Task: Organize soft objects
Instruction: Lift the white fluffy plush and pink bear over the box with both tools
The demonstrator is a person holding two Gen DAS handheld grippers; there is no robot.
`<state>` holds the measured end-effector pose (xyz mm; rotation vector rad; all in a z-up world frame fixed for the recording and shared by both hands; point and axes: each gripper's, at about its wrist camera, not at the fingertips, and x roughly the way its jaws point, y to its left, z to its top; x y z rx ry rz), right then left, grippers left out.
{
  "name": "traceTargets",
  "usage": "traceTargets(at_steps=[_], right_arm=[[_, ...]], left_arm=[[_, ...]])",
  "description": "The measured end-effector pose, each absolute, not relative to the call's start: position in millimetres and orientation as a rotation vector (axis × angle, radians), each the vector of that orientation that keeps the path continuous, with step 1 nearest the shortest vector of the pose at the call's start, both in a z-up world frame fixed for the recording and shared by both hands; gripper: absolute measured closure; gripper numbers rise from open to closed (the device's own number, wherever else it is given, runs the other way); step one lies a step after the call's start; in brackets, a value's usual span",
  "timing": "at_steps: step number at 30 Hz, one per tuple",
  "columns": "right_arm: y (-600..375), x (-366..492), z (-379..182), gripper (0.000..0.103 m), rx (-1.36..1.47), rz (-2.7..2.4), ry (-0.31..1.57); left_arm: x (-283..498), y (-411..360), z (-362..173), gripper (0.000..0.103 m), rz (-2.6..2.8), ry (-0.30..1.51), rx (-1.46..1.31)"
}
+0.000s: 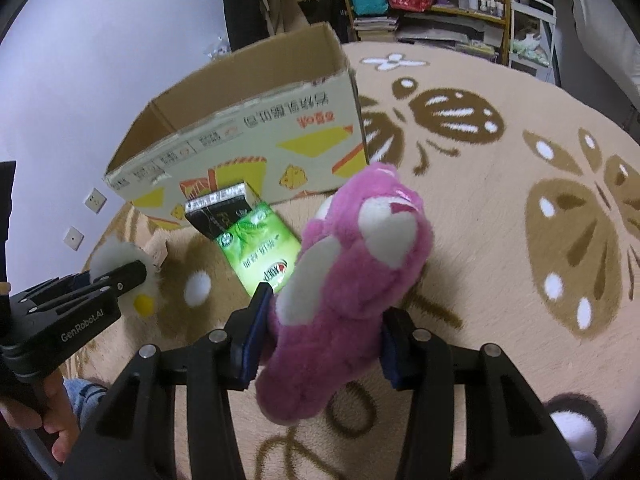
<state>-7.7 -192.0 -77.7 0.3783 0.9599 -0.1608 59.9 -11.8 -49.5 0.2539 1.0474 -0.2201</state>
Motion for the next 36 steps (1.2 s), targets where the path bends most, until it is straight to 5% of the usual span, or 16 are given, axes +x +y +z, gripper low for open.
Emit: traceTargets(at_steps=[36], right_arm=[[-164,18,45,0.053,0.234,-0.027,0.607]], left_arm=[[89,6,64,0.070,-0.184,0.563,0.206]])
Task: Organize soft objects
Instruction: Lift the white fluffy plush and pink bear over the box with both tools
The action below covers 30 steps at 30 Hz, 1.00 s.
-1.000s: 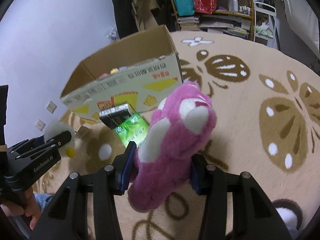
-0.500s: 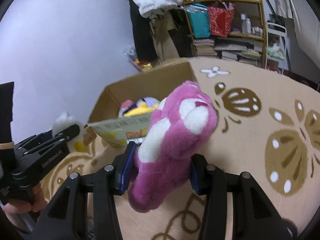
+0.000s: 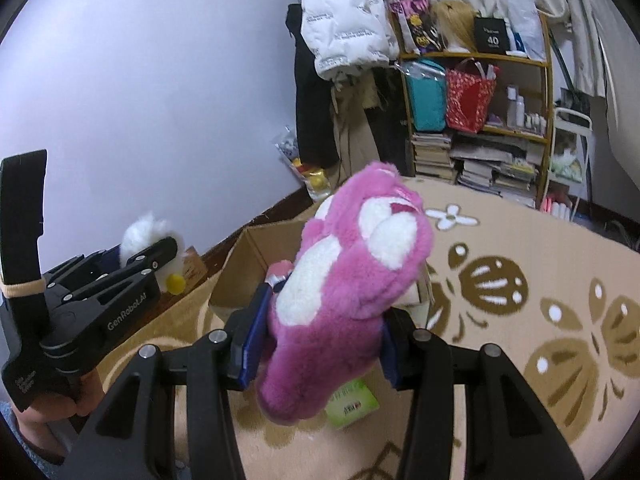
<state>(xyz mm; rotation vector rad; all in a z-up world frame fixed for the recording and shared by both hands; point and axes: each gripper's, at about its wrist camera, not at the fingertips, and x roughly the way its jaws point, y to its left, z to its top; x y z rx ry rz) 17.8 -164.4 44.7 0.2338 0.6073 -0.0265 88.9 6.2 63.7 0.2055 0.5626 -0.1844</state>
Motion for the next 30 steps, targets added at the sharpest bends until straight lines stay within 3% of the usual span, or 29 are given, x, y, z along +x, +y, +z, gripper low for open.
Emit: traceTargets(at_steps=[30], right_arm=[[-192,93,20,0.052,0.167,0.022,0.605]], left_arm=[[156,-27,34,0.070,-0.230,0.626,0.205]])
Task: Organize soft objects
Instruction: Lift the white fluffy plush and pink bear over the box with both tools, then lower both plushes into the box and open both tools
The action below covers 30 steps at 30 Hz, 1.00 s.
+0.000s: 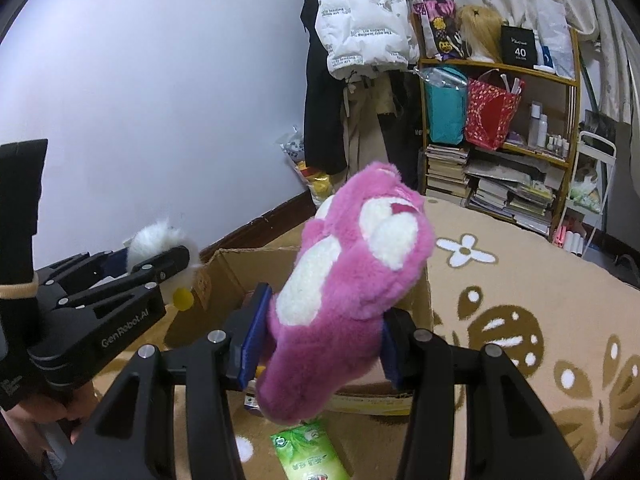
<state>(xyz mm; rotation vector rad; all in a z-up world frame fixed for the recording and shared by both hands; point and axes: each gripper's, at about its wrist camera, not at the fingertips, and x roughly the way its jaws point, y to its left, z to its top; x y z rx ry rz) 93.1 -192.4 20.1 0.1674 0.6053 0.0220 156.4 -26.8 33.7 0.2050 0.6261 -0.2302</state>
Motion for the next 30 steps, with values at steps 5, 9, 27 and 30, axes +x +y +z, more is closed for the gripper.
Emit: traceTargets(at_steps=[5,9,27,30], right_arm=[[-193,102,10,0.051,0.173,0.033,0.625],[-190,106,3,0.050,0.170,0.040,0.640],[-188,120,-16,0.049,0.170,0.003,0.688],[-186,120,-16,0.049,0.166,0.004,0.692]], left_arm=[[159,-29,23,0.069,-0.238,0.651,0.198],[162,-31,13,0.069,-0.233,0.670,0.189],[175,-25,-16,0.069,-0.208,0.757,0.180],[175,-25,-16,0.069,-0.203,0.752,0.187]])
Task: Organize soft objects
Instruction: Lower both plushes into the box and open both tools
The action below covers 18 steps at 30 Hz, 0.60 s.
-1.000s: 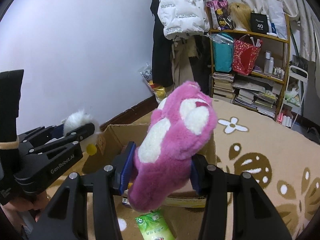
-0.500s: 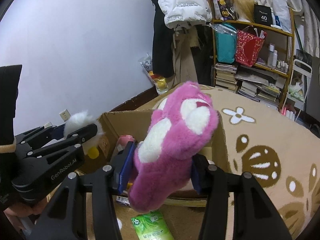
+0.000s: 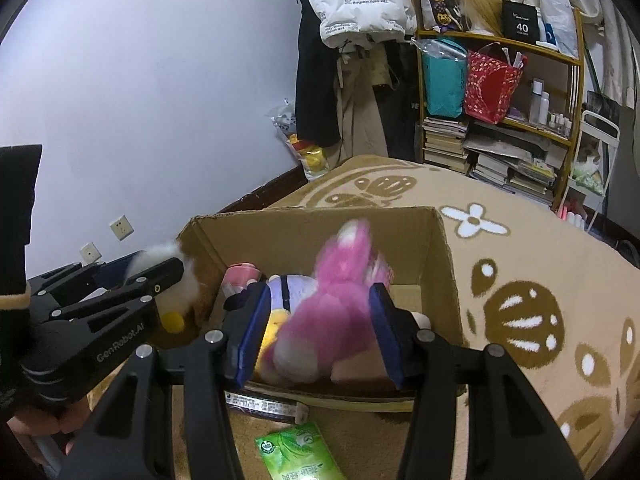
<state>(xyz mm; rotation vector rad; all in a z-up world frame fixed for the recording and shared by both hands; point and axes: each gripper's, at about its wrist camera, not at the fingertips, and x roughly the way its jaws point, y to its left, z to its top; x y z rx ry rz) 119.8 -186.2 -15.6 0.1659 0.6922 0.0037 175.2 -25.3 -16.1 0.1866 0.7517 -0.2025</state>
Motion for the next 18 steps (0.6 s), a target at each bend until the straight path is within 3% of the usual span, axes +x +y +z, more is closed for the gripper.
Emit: traceTargets(at_steps=[6,7,8,9,13,16,18], right_arm=[[-186,119,-15,0.048,0.173,0.008,0.692],[-185,119,-15,0.045,0.171,0.009,0.695],[-185,119,-15,0.042,0.169,0.009,0.698],[-184,118,-15,0.040,0.166,0.008,0.698],[-184,112,-9,0.021,0.175,0.008,0.687],[-185,106,-2,0.011,0.182,-0.005,0.667],[-188,101,3,0.009,0.193,-0.013,0.656]], left_arm=[[175,-28,-17,0.067,-0.203,0.754,0.203],[175,-28,-18,0.060,-0.201,0.759,0.211],[176,-28,-17,0.046,-0.198,0.758,0.216],[174,-28,-17,0.041,-0.189,0.749,0.223],[169,-27,-11,0.039,-0.186,0.719,0.239],[166,-23,-8,0.023,-0.164,0.710,0.242],[163,-19,-5,0.017,-0.149,0.698,0.246]])
